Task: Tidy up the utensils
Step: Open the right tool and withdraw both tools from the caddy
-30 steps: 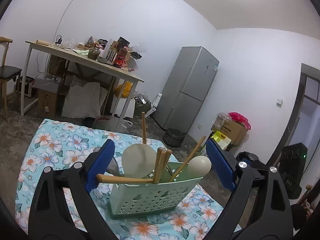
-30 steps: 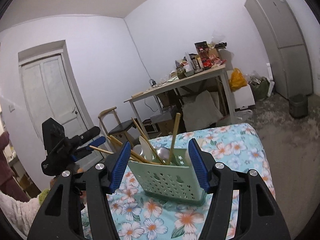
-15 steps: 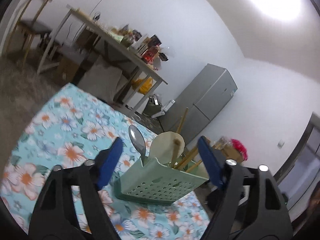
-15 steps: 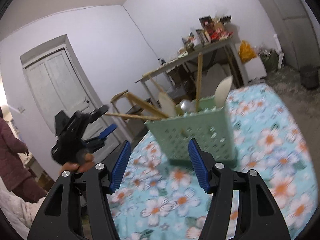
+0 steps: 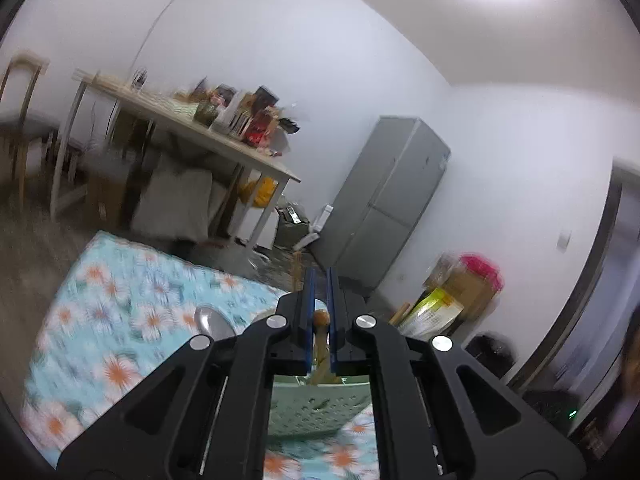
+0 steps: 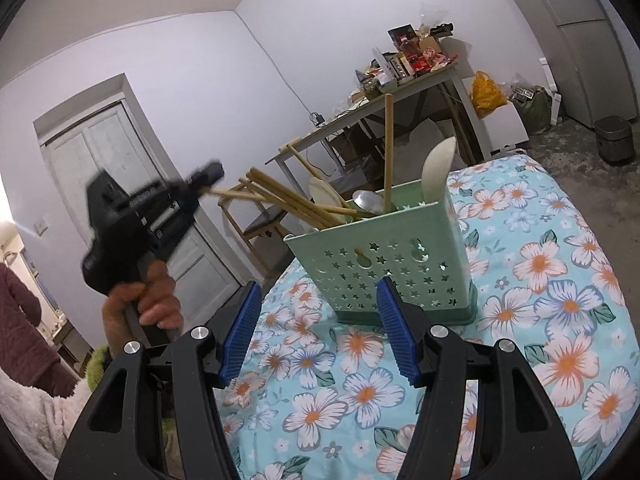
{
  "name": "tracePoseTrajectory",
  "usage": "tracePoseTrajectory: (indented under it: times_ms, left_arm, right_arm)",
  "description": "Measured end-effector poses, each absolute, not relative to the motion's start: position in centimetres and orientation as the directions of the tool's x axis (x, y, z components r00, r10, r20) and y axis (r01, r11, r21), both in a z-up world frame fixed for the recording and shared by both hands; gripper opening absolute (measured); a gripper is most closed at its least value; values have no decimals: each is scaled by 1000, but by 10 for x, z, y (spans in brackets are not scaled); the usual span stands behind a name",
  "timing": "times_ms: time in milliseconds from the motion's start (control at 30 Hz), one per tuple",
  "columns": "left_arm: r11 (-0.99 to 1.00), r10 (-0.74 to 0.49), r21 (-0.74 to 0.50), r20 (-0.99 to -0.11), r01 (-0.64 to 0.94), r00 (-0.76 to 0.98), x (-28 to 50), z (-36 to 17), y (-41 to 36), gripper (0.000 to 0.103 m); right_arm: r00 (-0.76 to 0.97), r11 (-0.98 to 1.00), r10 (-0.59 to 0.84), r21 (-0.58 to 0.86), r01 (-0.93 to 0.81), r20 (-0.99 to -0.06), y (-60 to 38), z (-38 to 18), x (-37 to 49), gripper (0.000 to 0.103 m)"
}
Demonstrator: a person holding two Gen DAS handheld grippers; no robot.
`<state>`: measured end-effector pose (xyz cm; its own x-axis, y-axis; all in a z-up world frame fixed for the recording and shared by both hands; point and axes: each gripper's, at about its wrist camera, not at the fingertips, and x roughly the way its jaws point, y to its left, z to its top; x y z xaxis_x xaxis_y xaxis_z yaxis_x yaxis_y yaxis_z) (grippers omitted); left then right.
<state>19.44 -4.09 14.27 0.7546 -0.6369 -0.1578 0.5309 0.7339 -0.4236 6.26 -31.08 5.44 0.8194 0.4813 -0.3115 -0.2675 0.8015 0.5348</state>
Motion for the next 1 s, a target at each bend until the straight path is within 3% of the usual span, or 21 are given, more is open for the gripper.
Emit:
tracePoseTrajectory:
  times_ms: [100,200,333,433,500,567,667,767,1000]
  left_arm:
    - [803,-589,-250,-193,541,785,185,163,-68,4]
    - [810,-586,-169,-235,561,776,183,173,-86,4]
    - [794,-607,-174,-252,582,754,191,174,-97,5]
    - [755,-655,-268,-261,599,709,205,164,-95,7]
    - [735,-675,-318,-263,598,690,212,156,-90,15]
    - [731,-677,-329,-241,598,696,210,155,-85,44]
    - [722,-679,-325,-170,610,714,196,160,-74,69]
    - [731,-668,-309,-147,608,730,183,168,-67,81]
    - [796,-595,-297,-222,527,773,157,161,-47,90]
  right_arm:
    - [819,806,477,529,-264,-319,-309,53,63,59]
    - [817,808,478,527,-264,-323,-307,52,63,59]
    - [815,803,481,534,-263,-322,-306,50,63,59]
    - [816,803,482,533,-265,-320,-304,51,62,59]
    - [816,806,480,529,-266,-321,-304,52,60,59]
    - [818,809,475,525,-263,-323,-305,53,58,59]
    - [819,811,471,526,-256,-328,-307,53,57,59]
    - [819,812,467,529,-247,-333,-306,54,56,59]
    - [842,867,391,454,-203,-372,-289,65,46,59]
